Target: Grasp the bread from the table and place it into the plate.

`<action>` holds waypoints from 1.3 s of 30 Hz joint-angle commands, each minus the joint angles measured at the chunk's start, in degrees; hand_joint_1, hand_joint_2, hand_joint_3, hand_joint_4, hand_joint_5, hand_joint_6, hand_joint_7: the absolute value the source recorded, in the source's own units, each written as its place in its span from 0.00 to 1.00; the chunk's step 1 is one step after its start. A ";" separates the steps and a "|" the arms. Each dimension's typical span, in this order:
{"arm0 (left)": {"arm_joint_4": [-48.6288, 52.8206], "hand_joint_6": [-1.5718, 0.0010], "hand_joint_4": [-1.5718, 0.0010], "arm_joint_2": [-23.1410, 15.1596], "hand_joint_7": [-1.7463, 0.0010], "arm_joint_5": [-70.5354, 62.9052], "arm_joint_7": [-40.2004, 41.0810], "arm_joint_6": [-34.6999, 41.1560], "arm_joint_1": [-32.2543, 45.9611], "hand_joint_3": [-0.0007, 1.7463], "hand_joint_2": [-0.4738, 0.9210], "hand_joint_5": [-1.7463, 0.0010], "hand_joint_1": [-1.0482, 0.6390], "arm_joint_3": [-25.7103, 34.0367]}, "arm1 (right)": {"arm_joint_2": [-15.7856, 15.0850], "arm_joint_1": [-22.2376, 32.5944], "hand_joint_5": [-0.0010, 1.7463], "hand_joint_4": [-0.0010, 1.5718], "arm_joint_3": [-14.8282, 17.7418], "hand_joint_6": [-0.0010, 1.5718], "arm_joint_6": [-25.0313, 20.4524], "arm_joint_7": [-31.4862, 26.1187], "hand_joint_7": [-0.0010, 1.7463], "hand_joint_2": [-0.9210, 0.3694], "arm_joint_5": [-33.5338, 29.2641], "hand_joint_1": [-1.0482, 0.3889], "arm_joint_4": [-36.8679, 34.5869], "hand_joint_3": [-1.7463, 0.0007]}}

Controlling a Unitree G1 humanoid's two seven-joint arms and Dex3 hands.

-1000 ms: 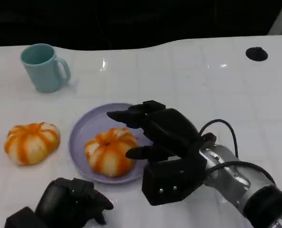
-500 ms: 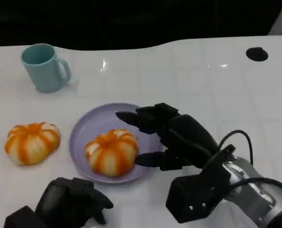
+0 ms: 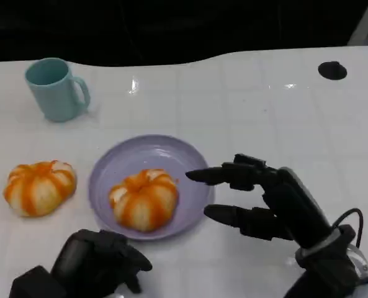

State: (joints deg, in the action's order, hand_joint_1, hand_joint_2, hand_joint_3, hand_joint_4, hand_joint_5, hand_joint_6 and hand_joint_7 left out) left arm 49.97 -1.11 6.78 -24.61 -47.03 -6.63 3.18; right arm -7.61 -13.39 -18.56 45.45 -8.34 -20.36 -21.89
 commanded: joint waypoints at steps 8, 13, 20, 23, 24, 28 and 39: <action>-0.89 0.09 0.20 -0.69 0.73 0.38 0.70 0.74 0.37 0.08 1.00 0.38 0.00 0.58 | -2.33 6.84 0.79 0.43 6.15 0.45 6.75 5.07 0.57 0.03 9.15 0.49 0.31 0.81; 0.17 0.09 0.20 -0.91 0.73 -0.19 1.15 0.62 -0.41 0.08 1.00 0.38 0.00 0.55 | -2.84 8.87 0.79 0.44 8.14 0.49 10.12 6.98 0.56 0.12 11.52 0.48 -1.97 0.68; 0.93 0.09 0.20 -1.07 0.73 -0.64 1.33 0.21 -0.67 0.08 1.00 0.38 0.00 0.36 | -2.52 12.36 0.84 0.43 9.67 0.46 11.40 10.35 0.67 0.20 14.61 0.46 -2.26 0.60; 1.22 0.09 0.20 -1.10 0.73 -0.67 1.26 0.27 -0.63 0.09 1.00 0.38 0.00 0.36 | -2.20 13.29 0.86 0.43 10.30 0.45 12.44 10.78 0.69 0.21 14.54 0.45 -2.84 0.57; 1.27 0.09 0.20 -1.12 0.73 -0.69 1.21 0.25 -0.58 0.09 1.00 0.38 0.00 0.34 | -2.11 13.61 0.87 0.43 10.39 0.45 12.50 10.97 0.69 0.21 14.66 0.45 -2.85 0.57; 1.08 0.09 0.20 -1.31 0.73 -0.42 0.70 0.14 -0.19 0.08 1.00 0.38 0.00 0.40 | -1.46 14.65 0.88 0.42 10.86 0.44 12.88 11.31 0.71 0.23 14.55 0.45 -2.76 0.54; 1.49 0.08 0.19 -2.21 0.73 0.92 -0.56 -0.08 -0.13 0.08 1.00 0.38 0.00 1.32 | 0.25 15.05 0.93 0.42 12.91 0.43 13.86 8.74 0.73 0.24 10.28 0.45 -5.65 0.53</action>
State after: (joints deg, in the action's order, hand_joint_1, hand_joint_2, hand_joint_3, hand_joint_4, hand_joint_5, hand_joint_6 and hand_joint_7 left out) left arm 51.28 -2.05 7.31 -24.88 -47.26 -7.25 3.98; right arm -7.13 1.39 -6.67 58.04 1.32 -9.96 -26.50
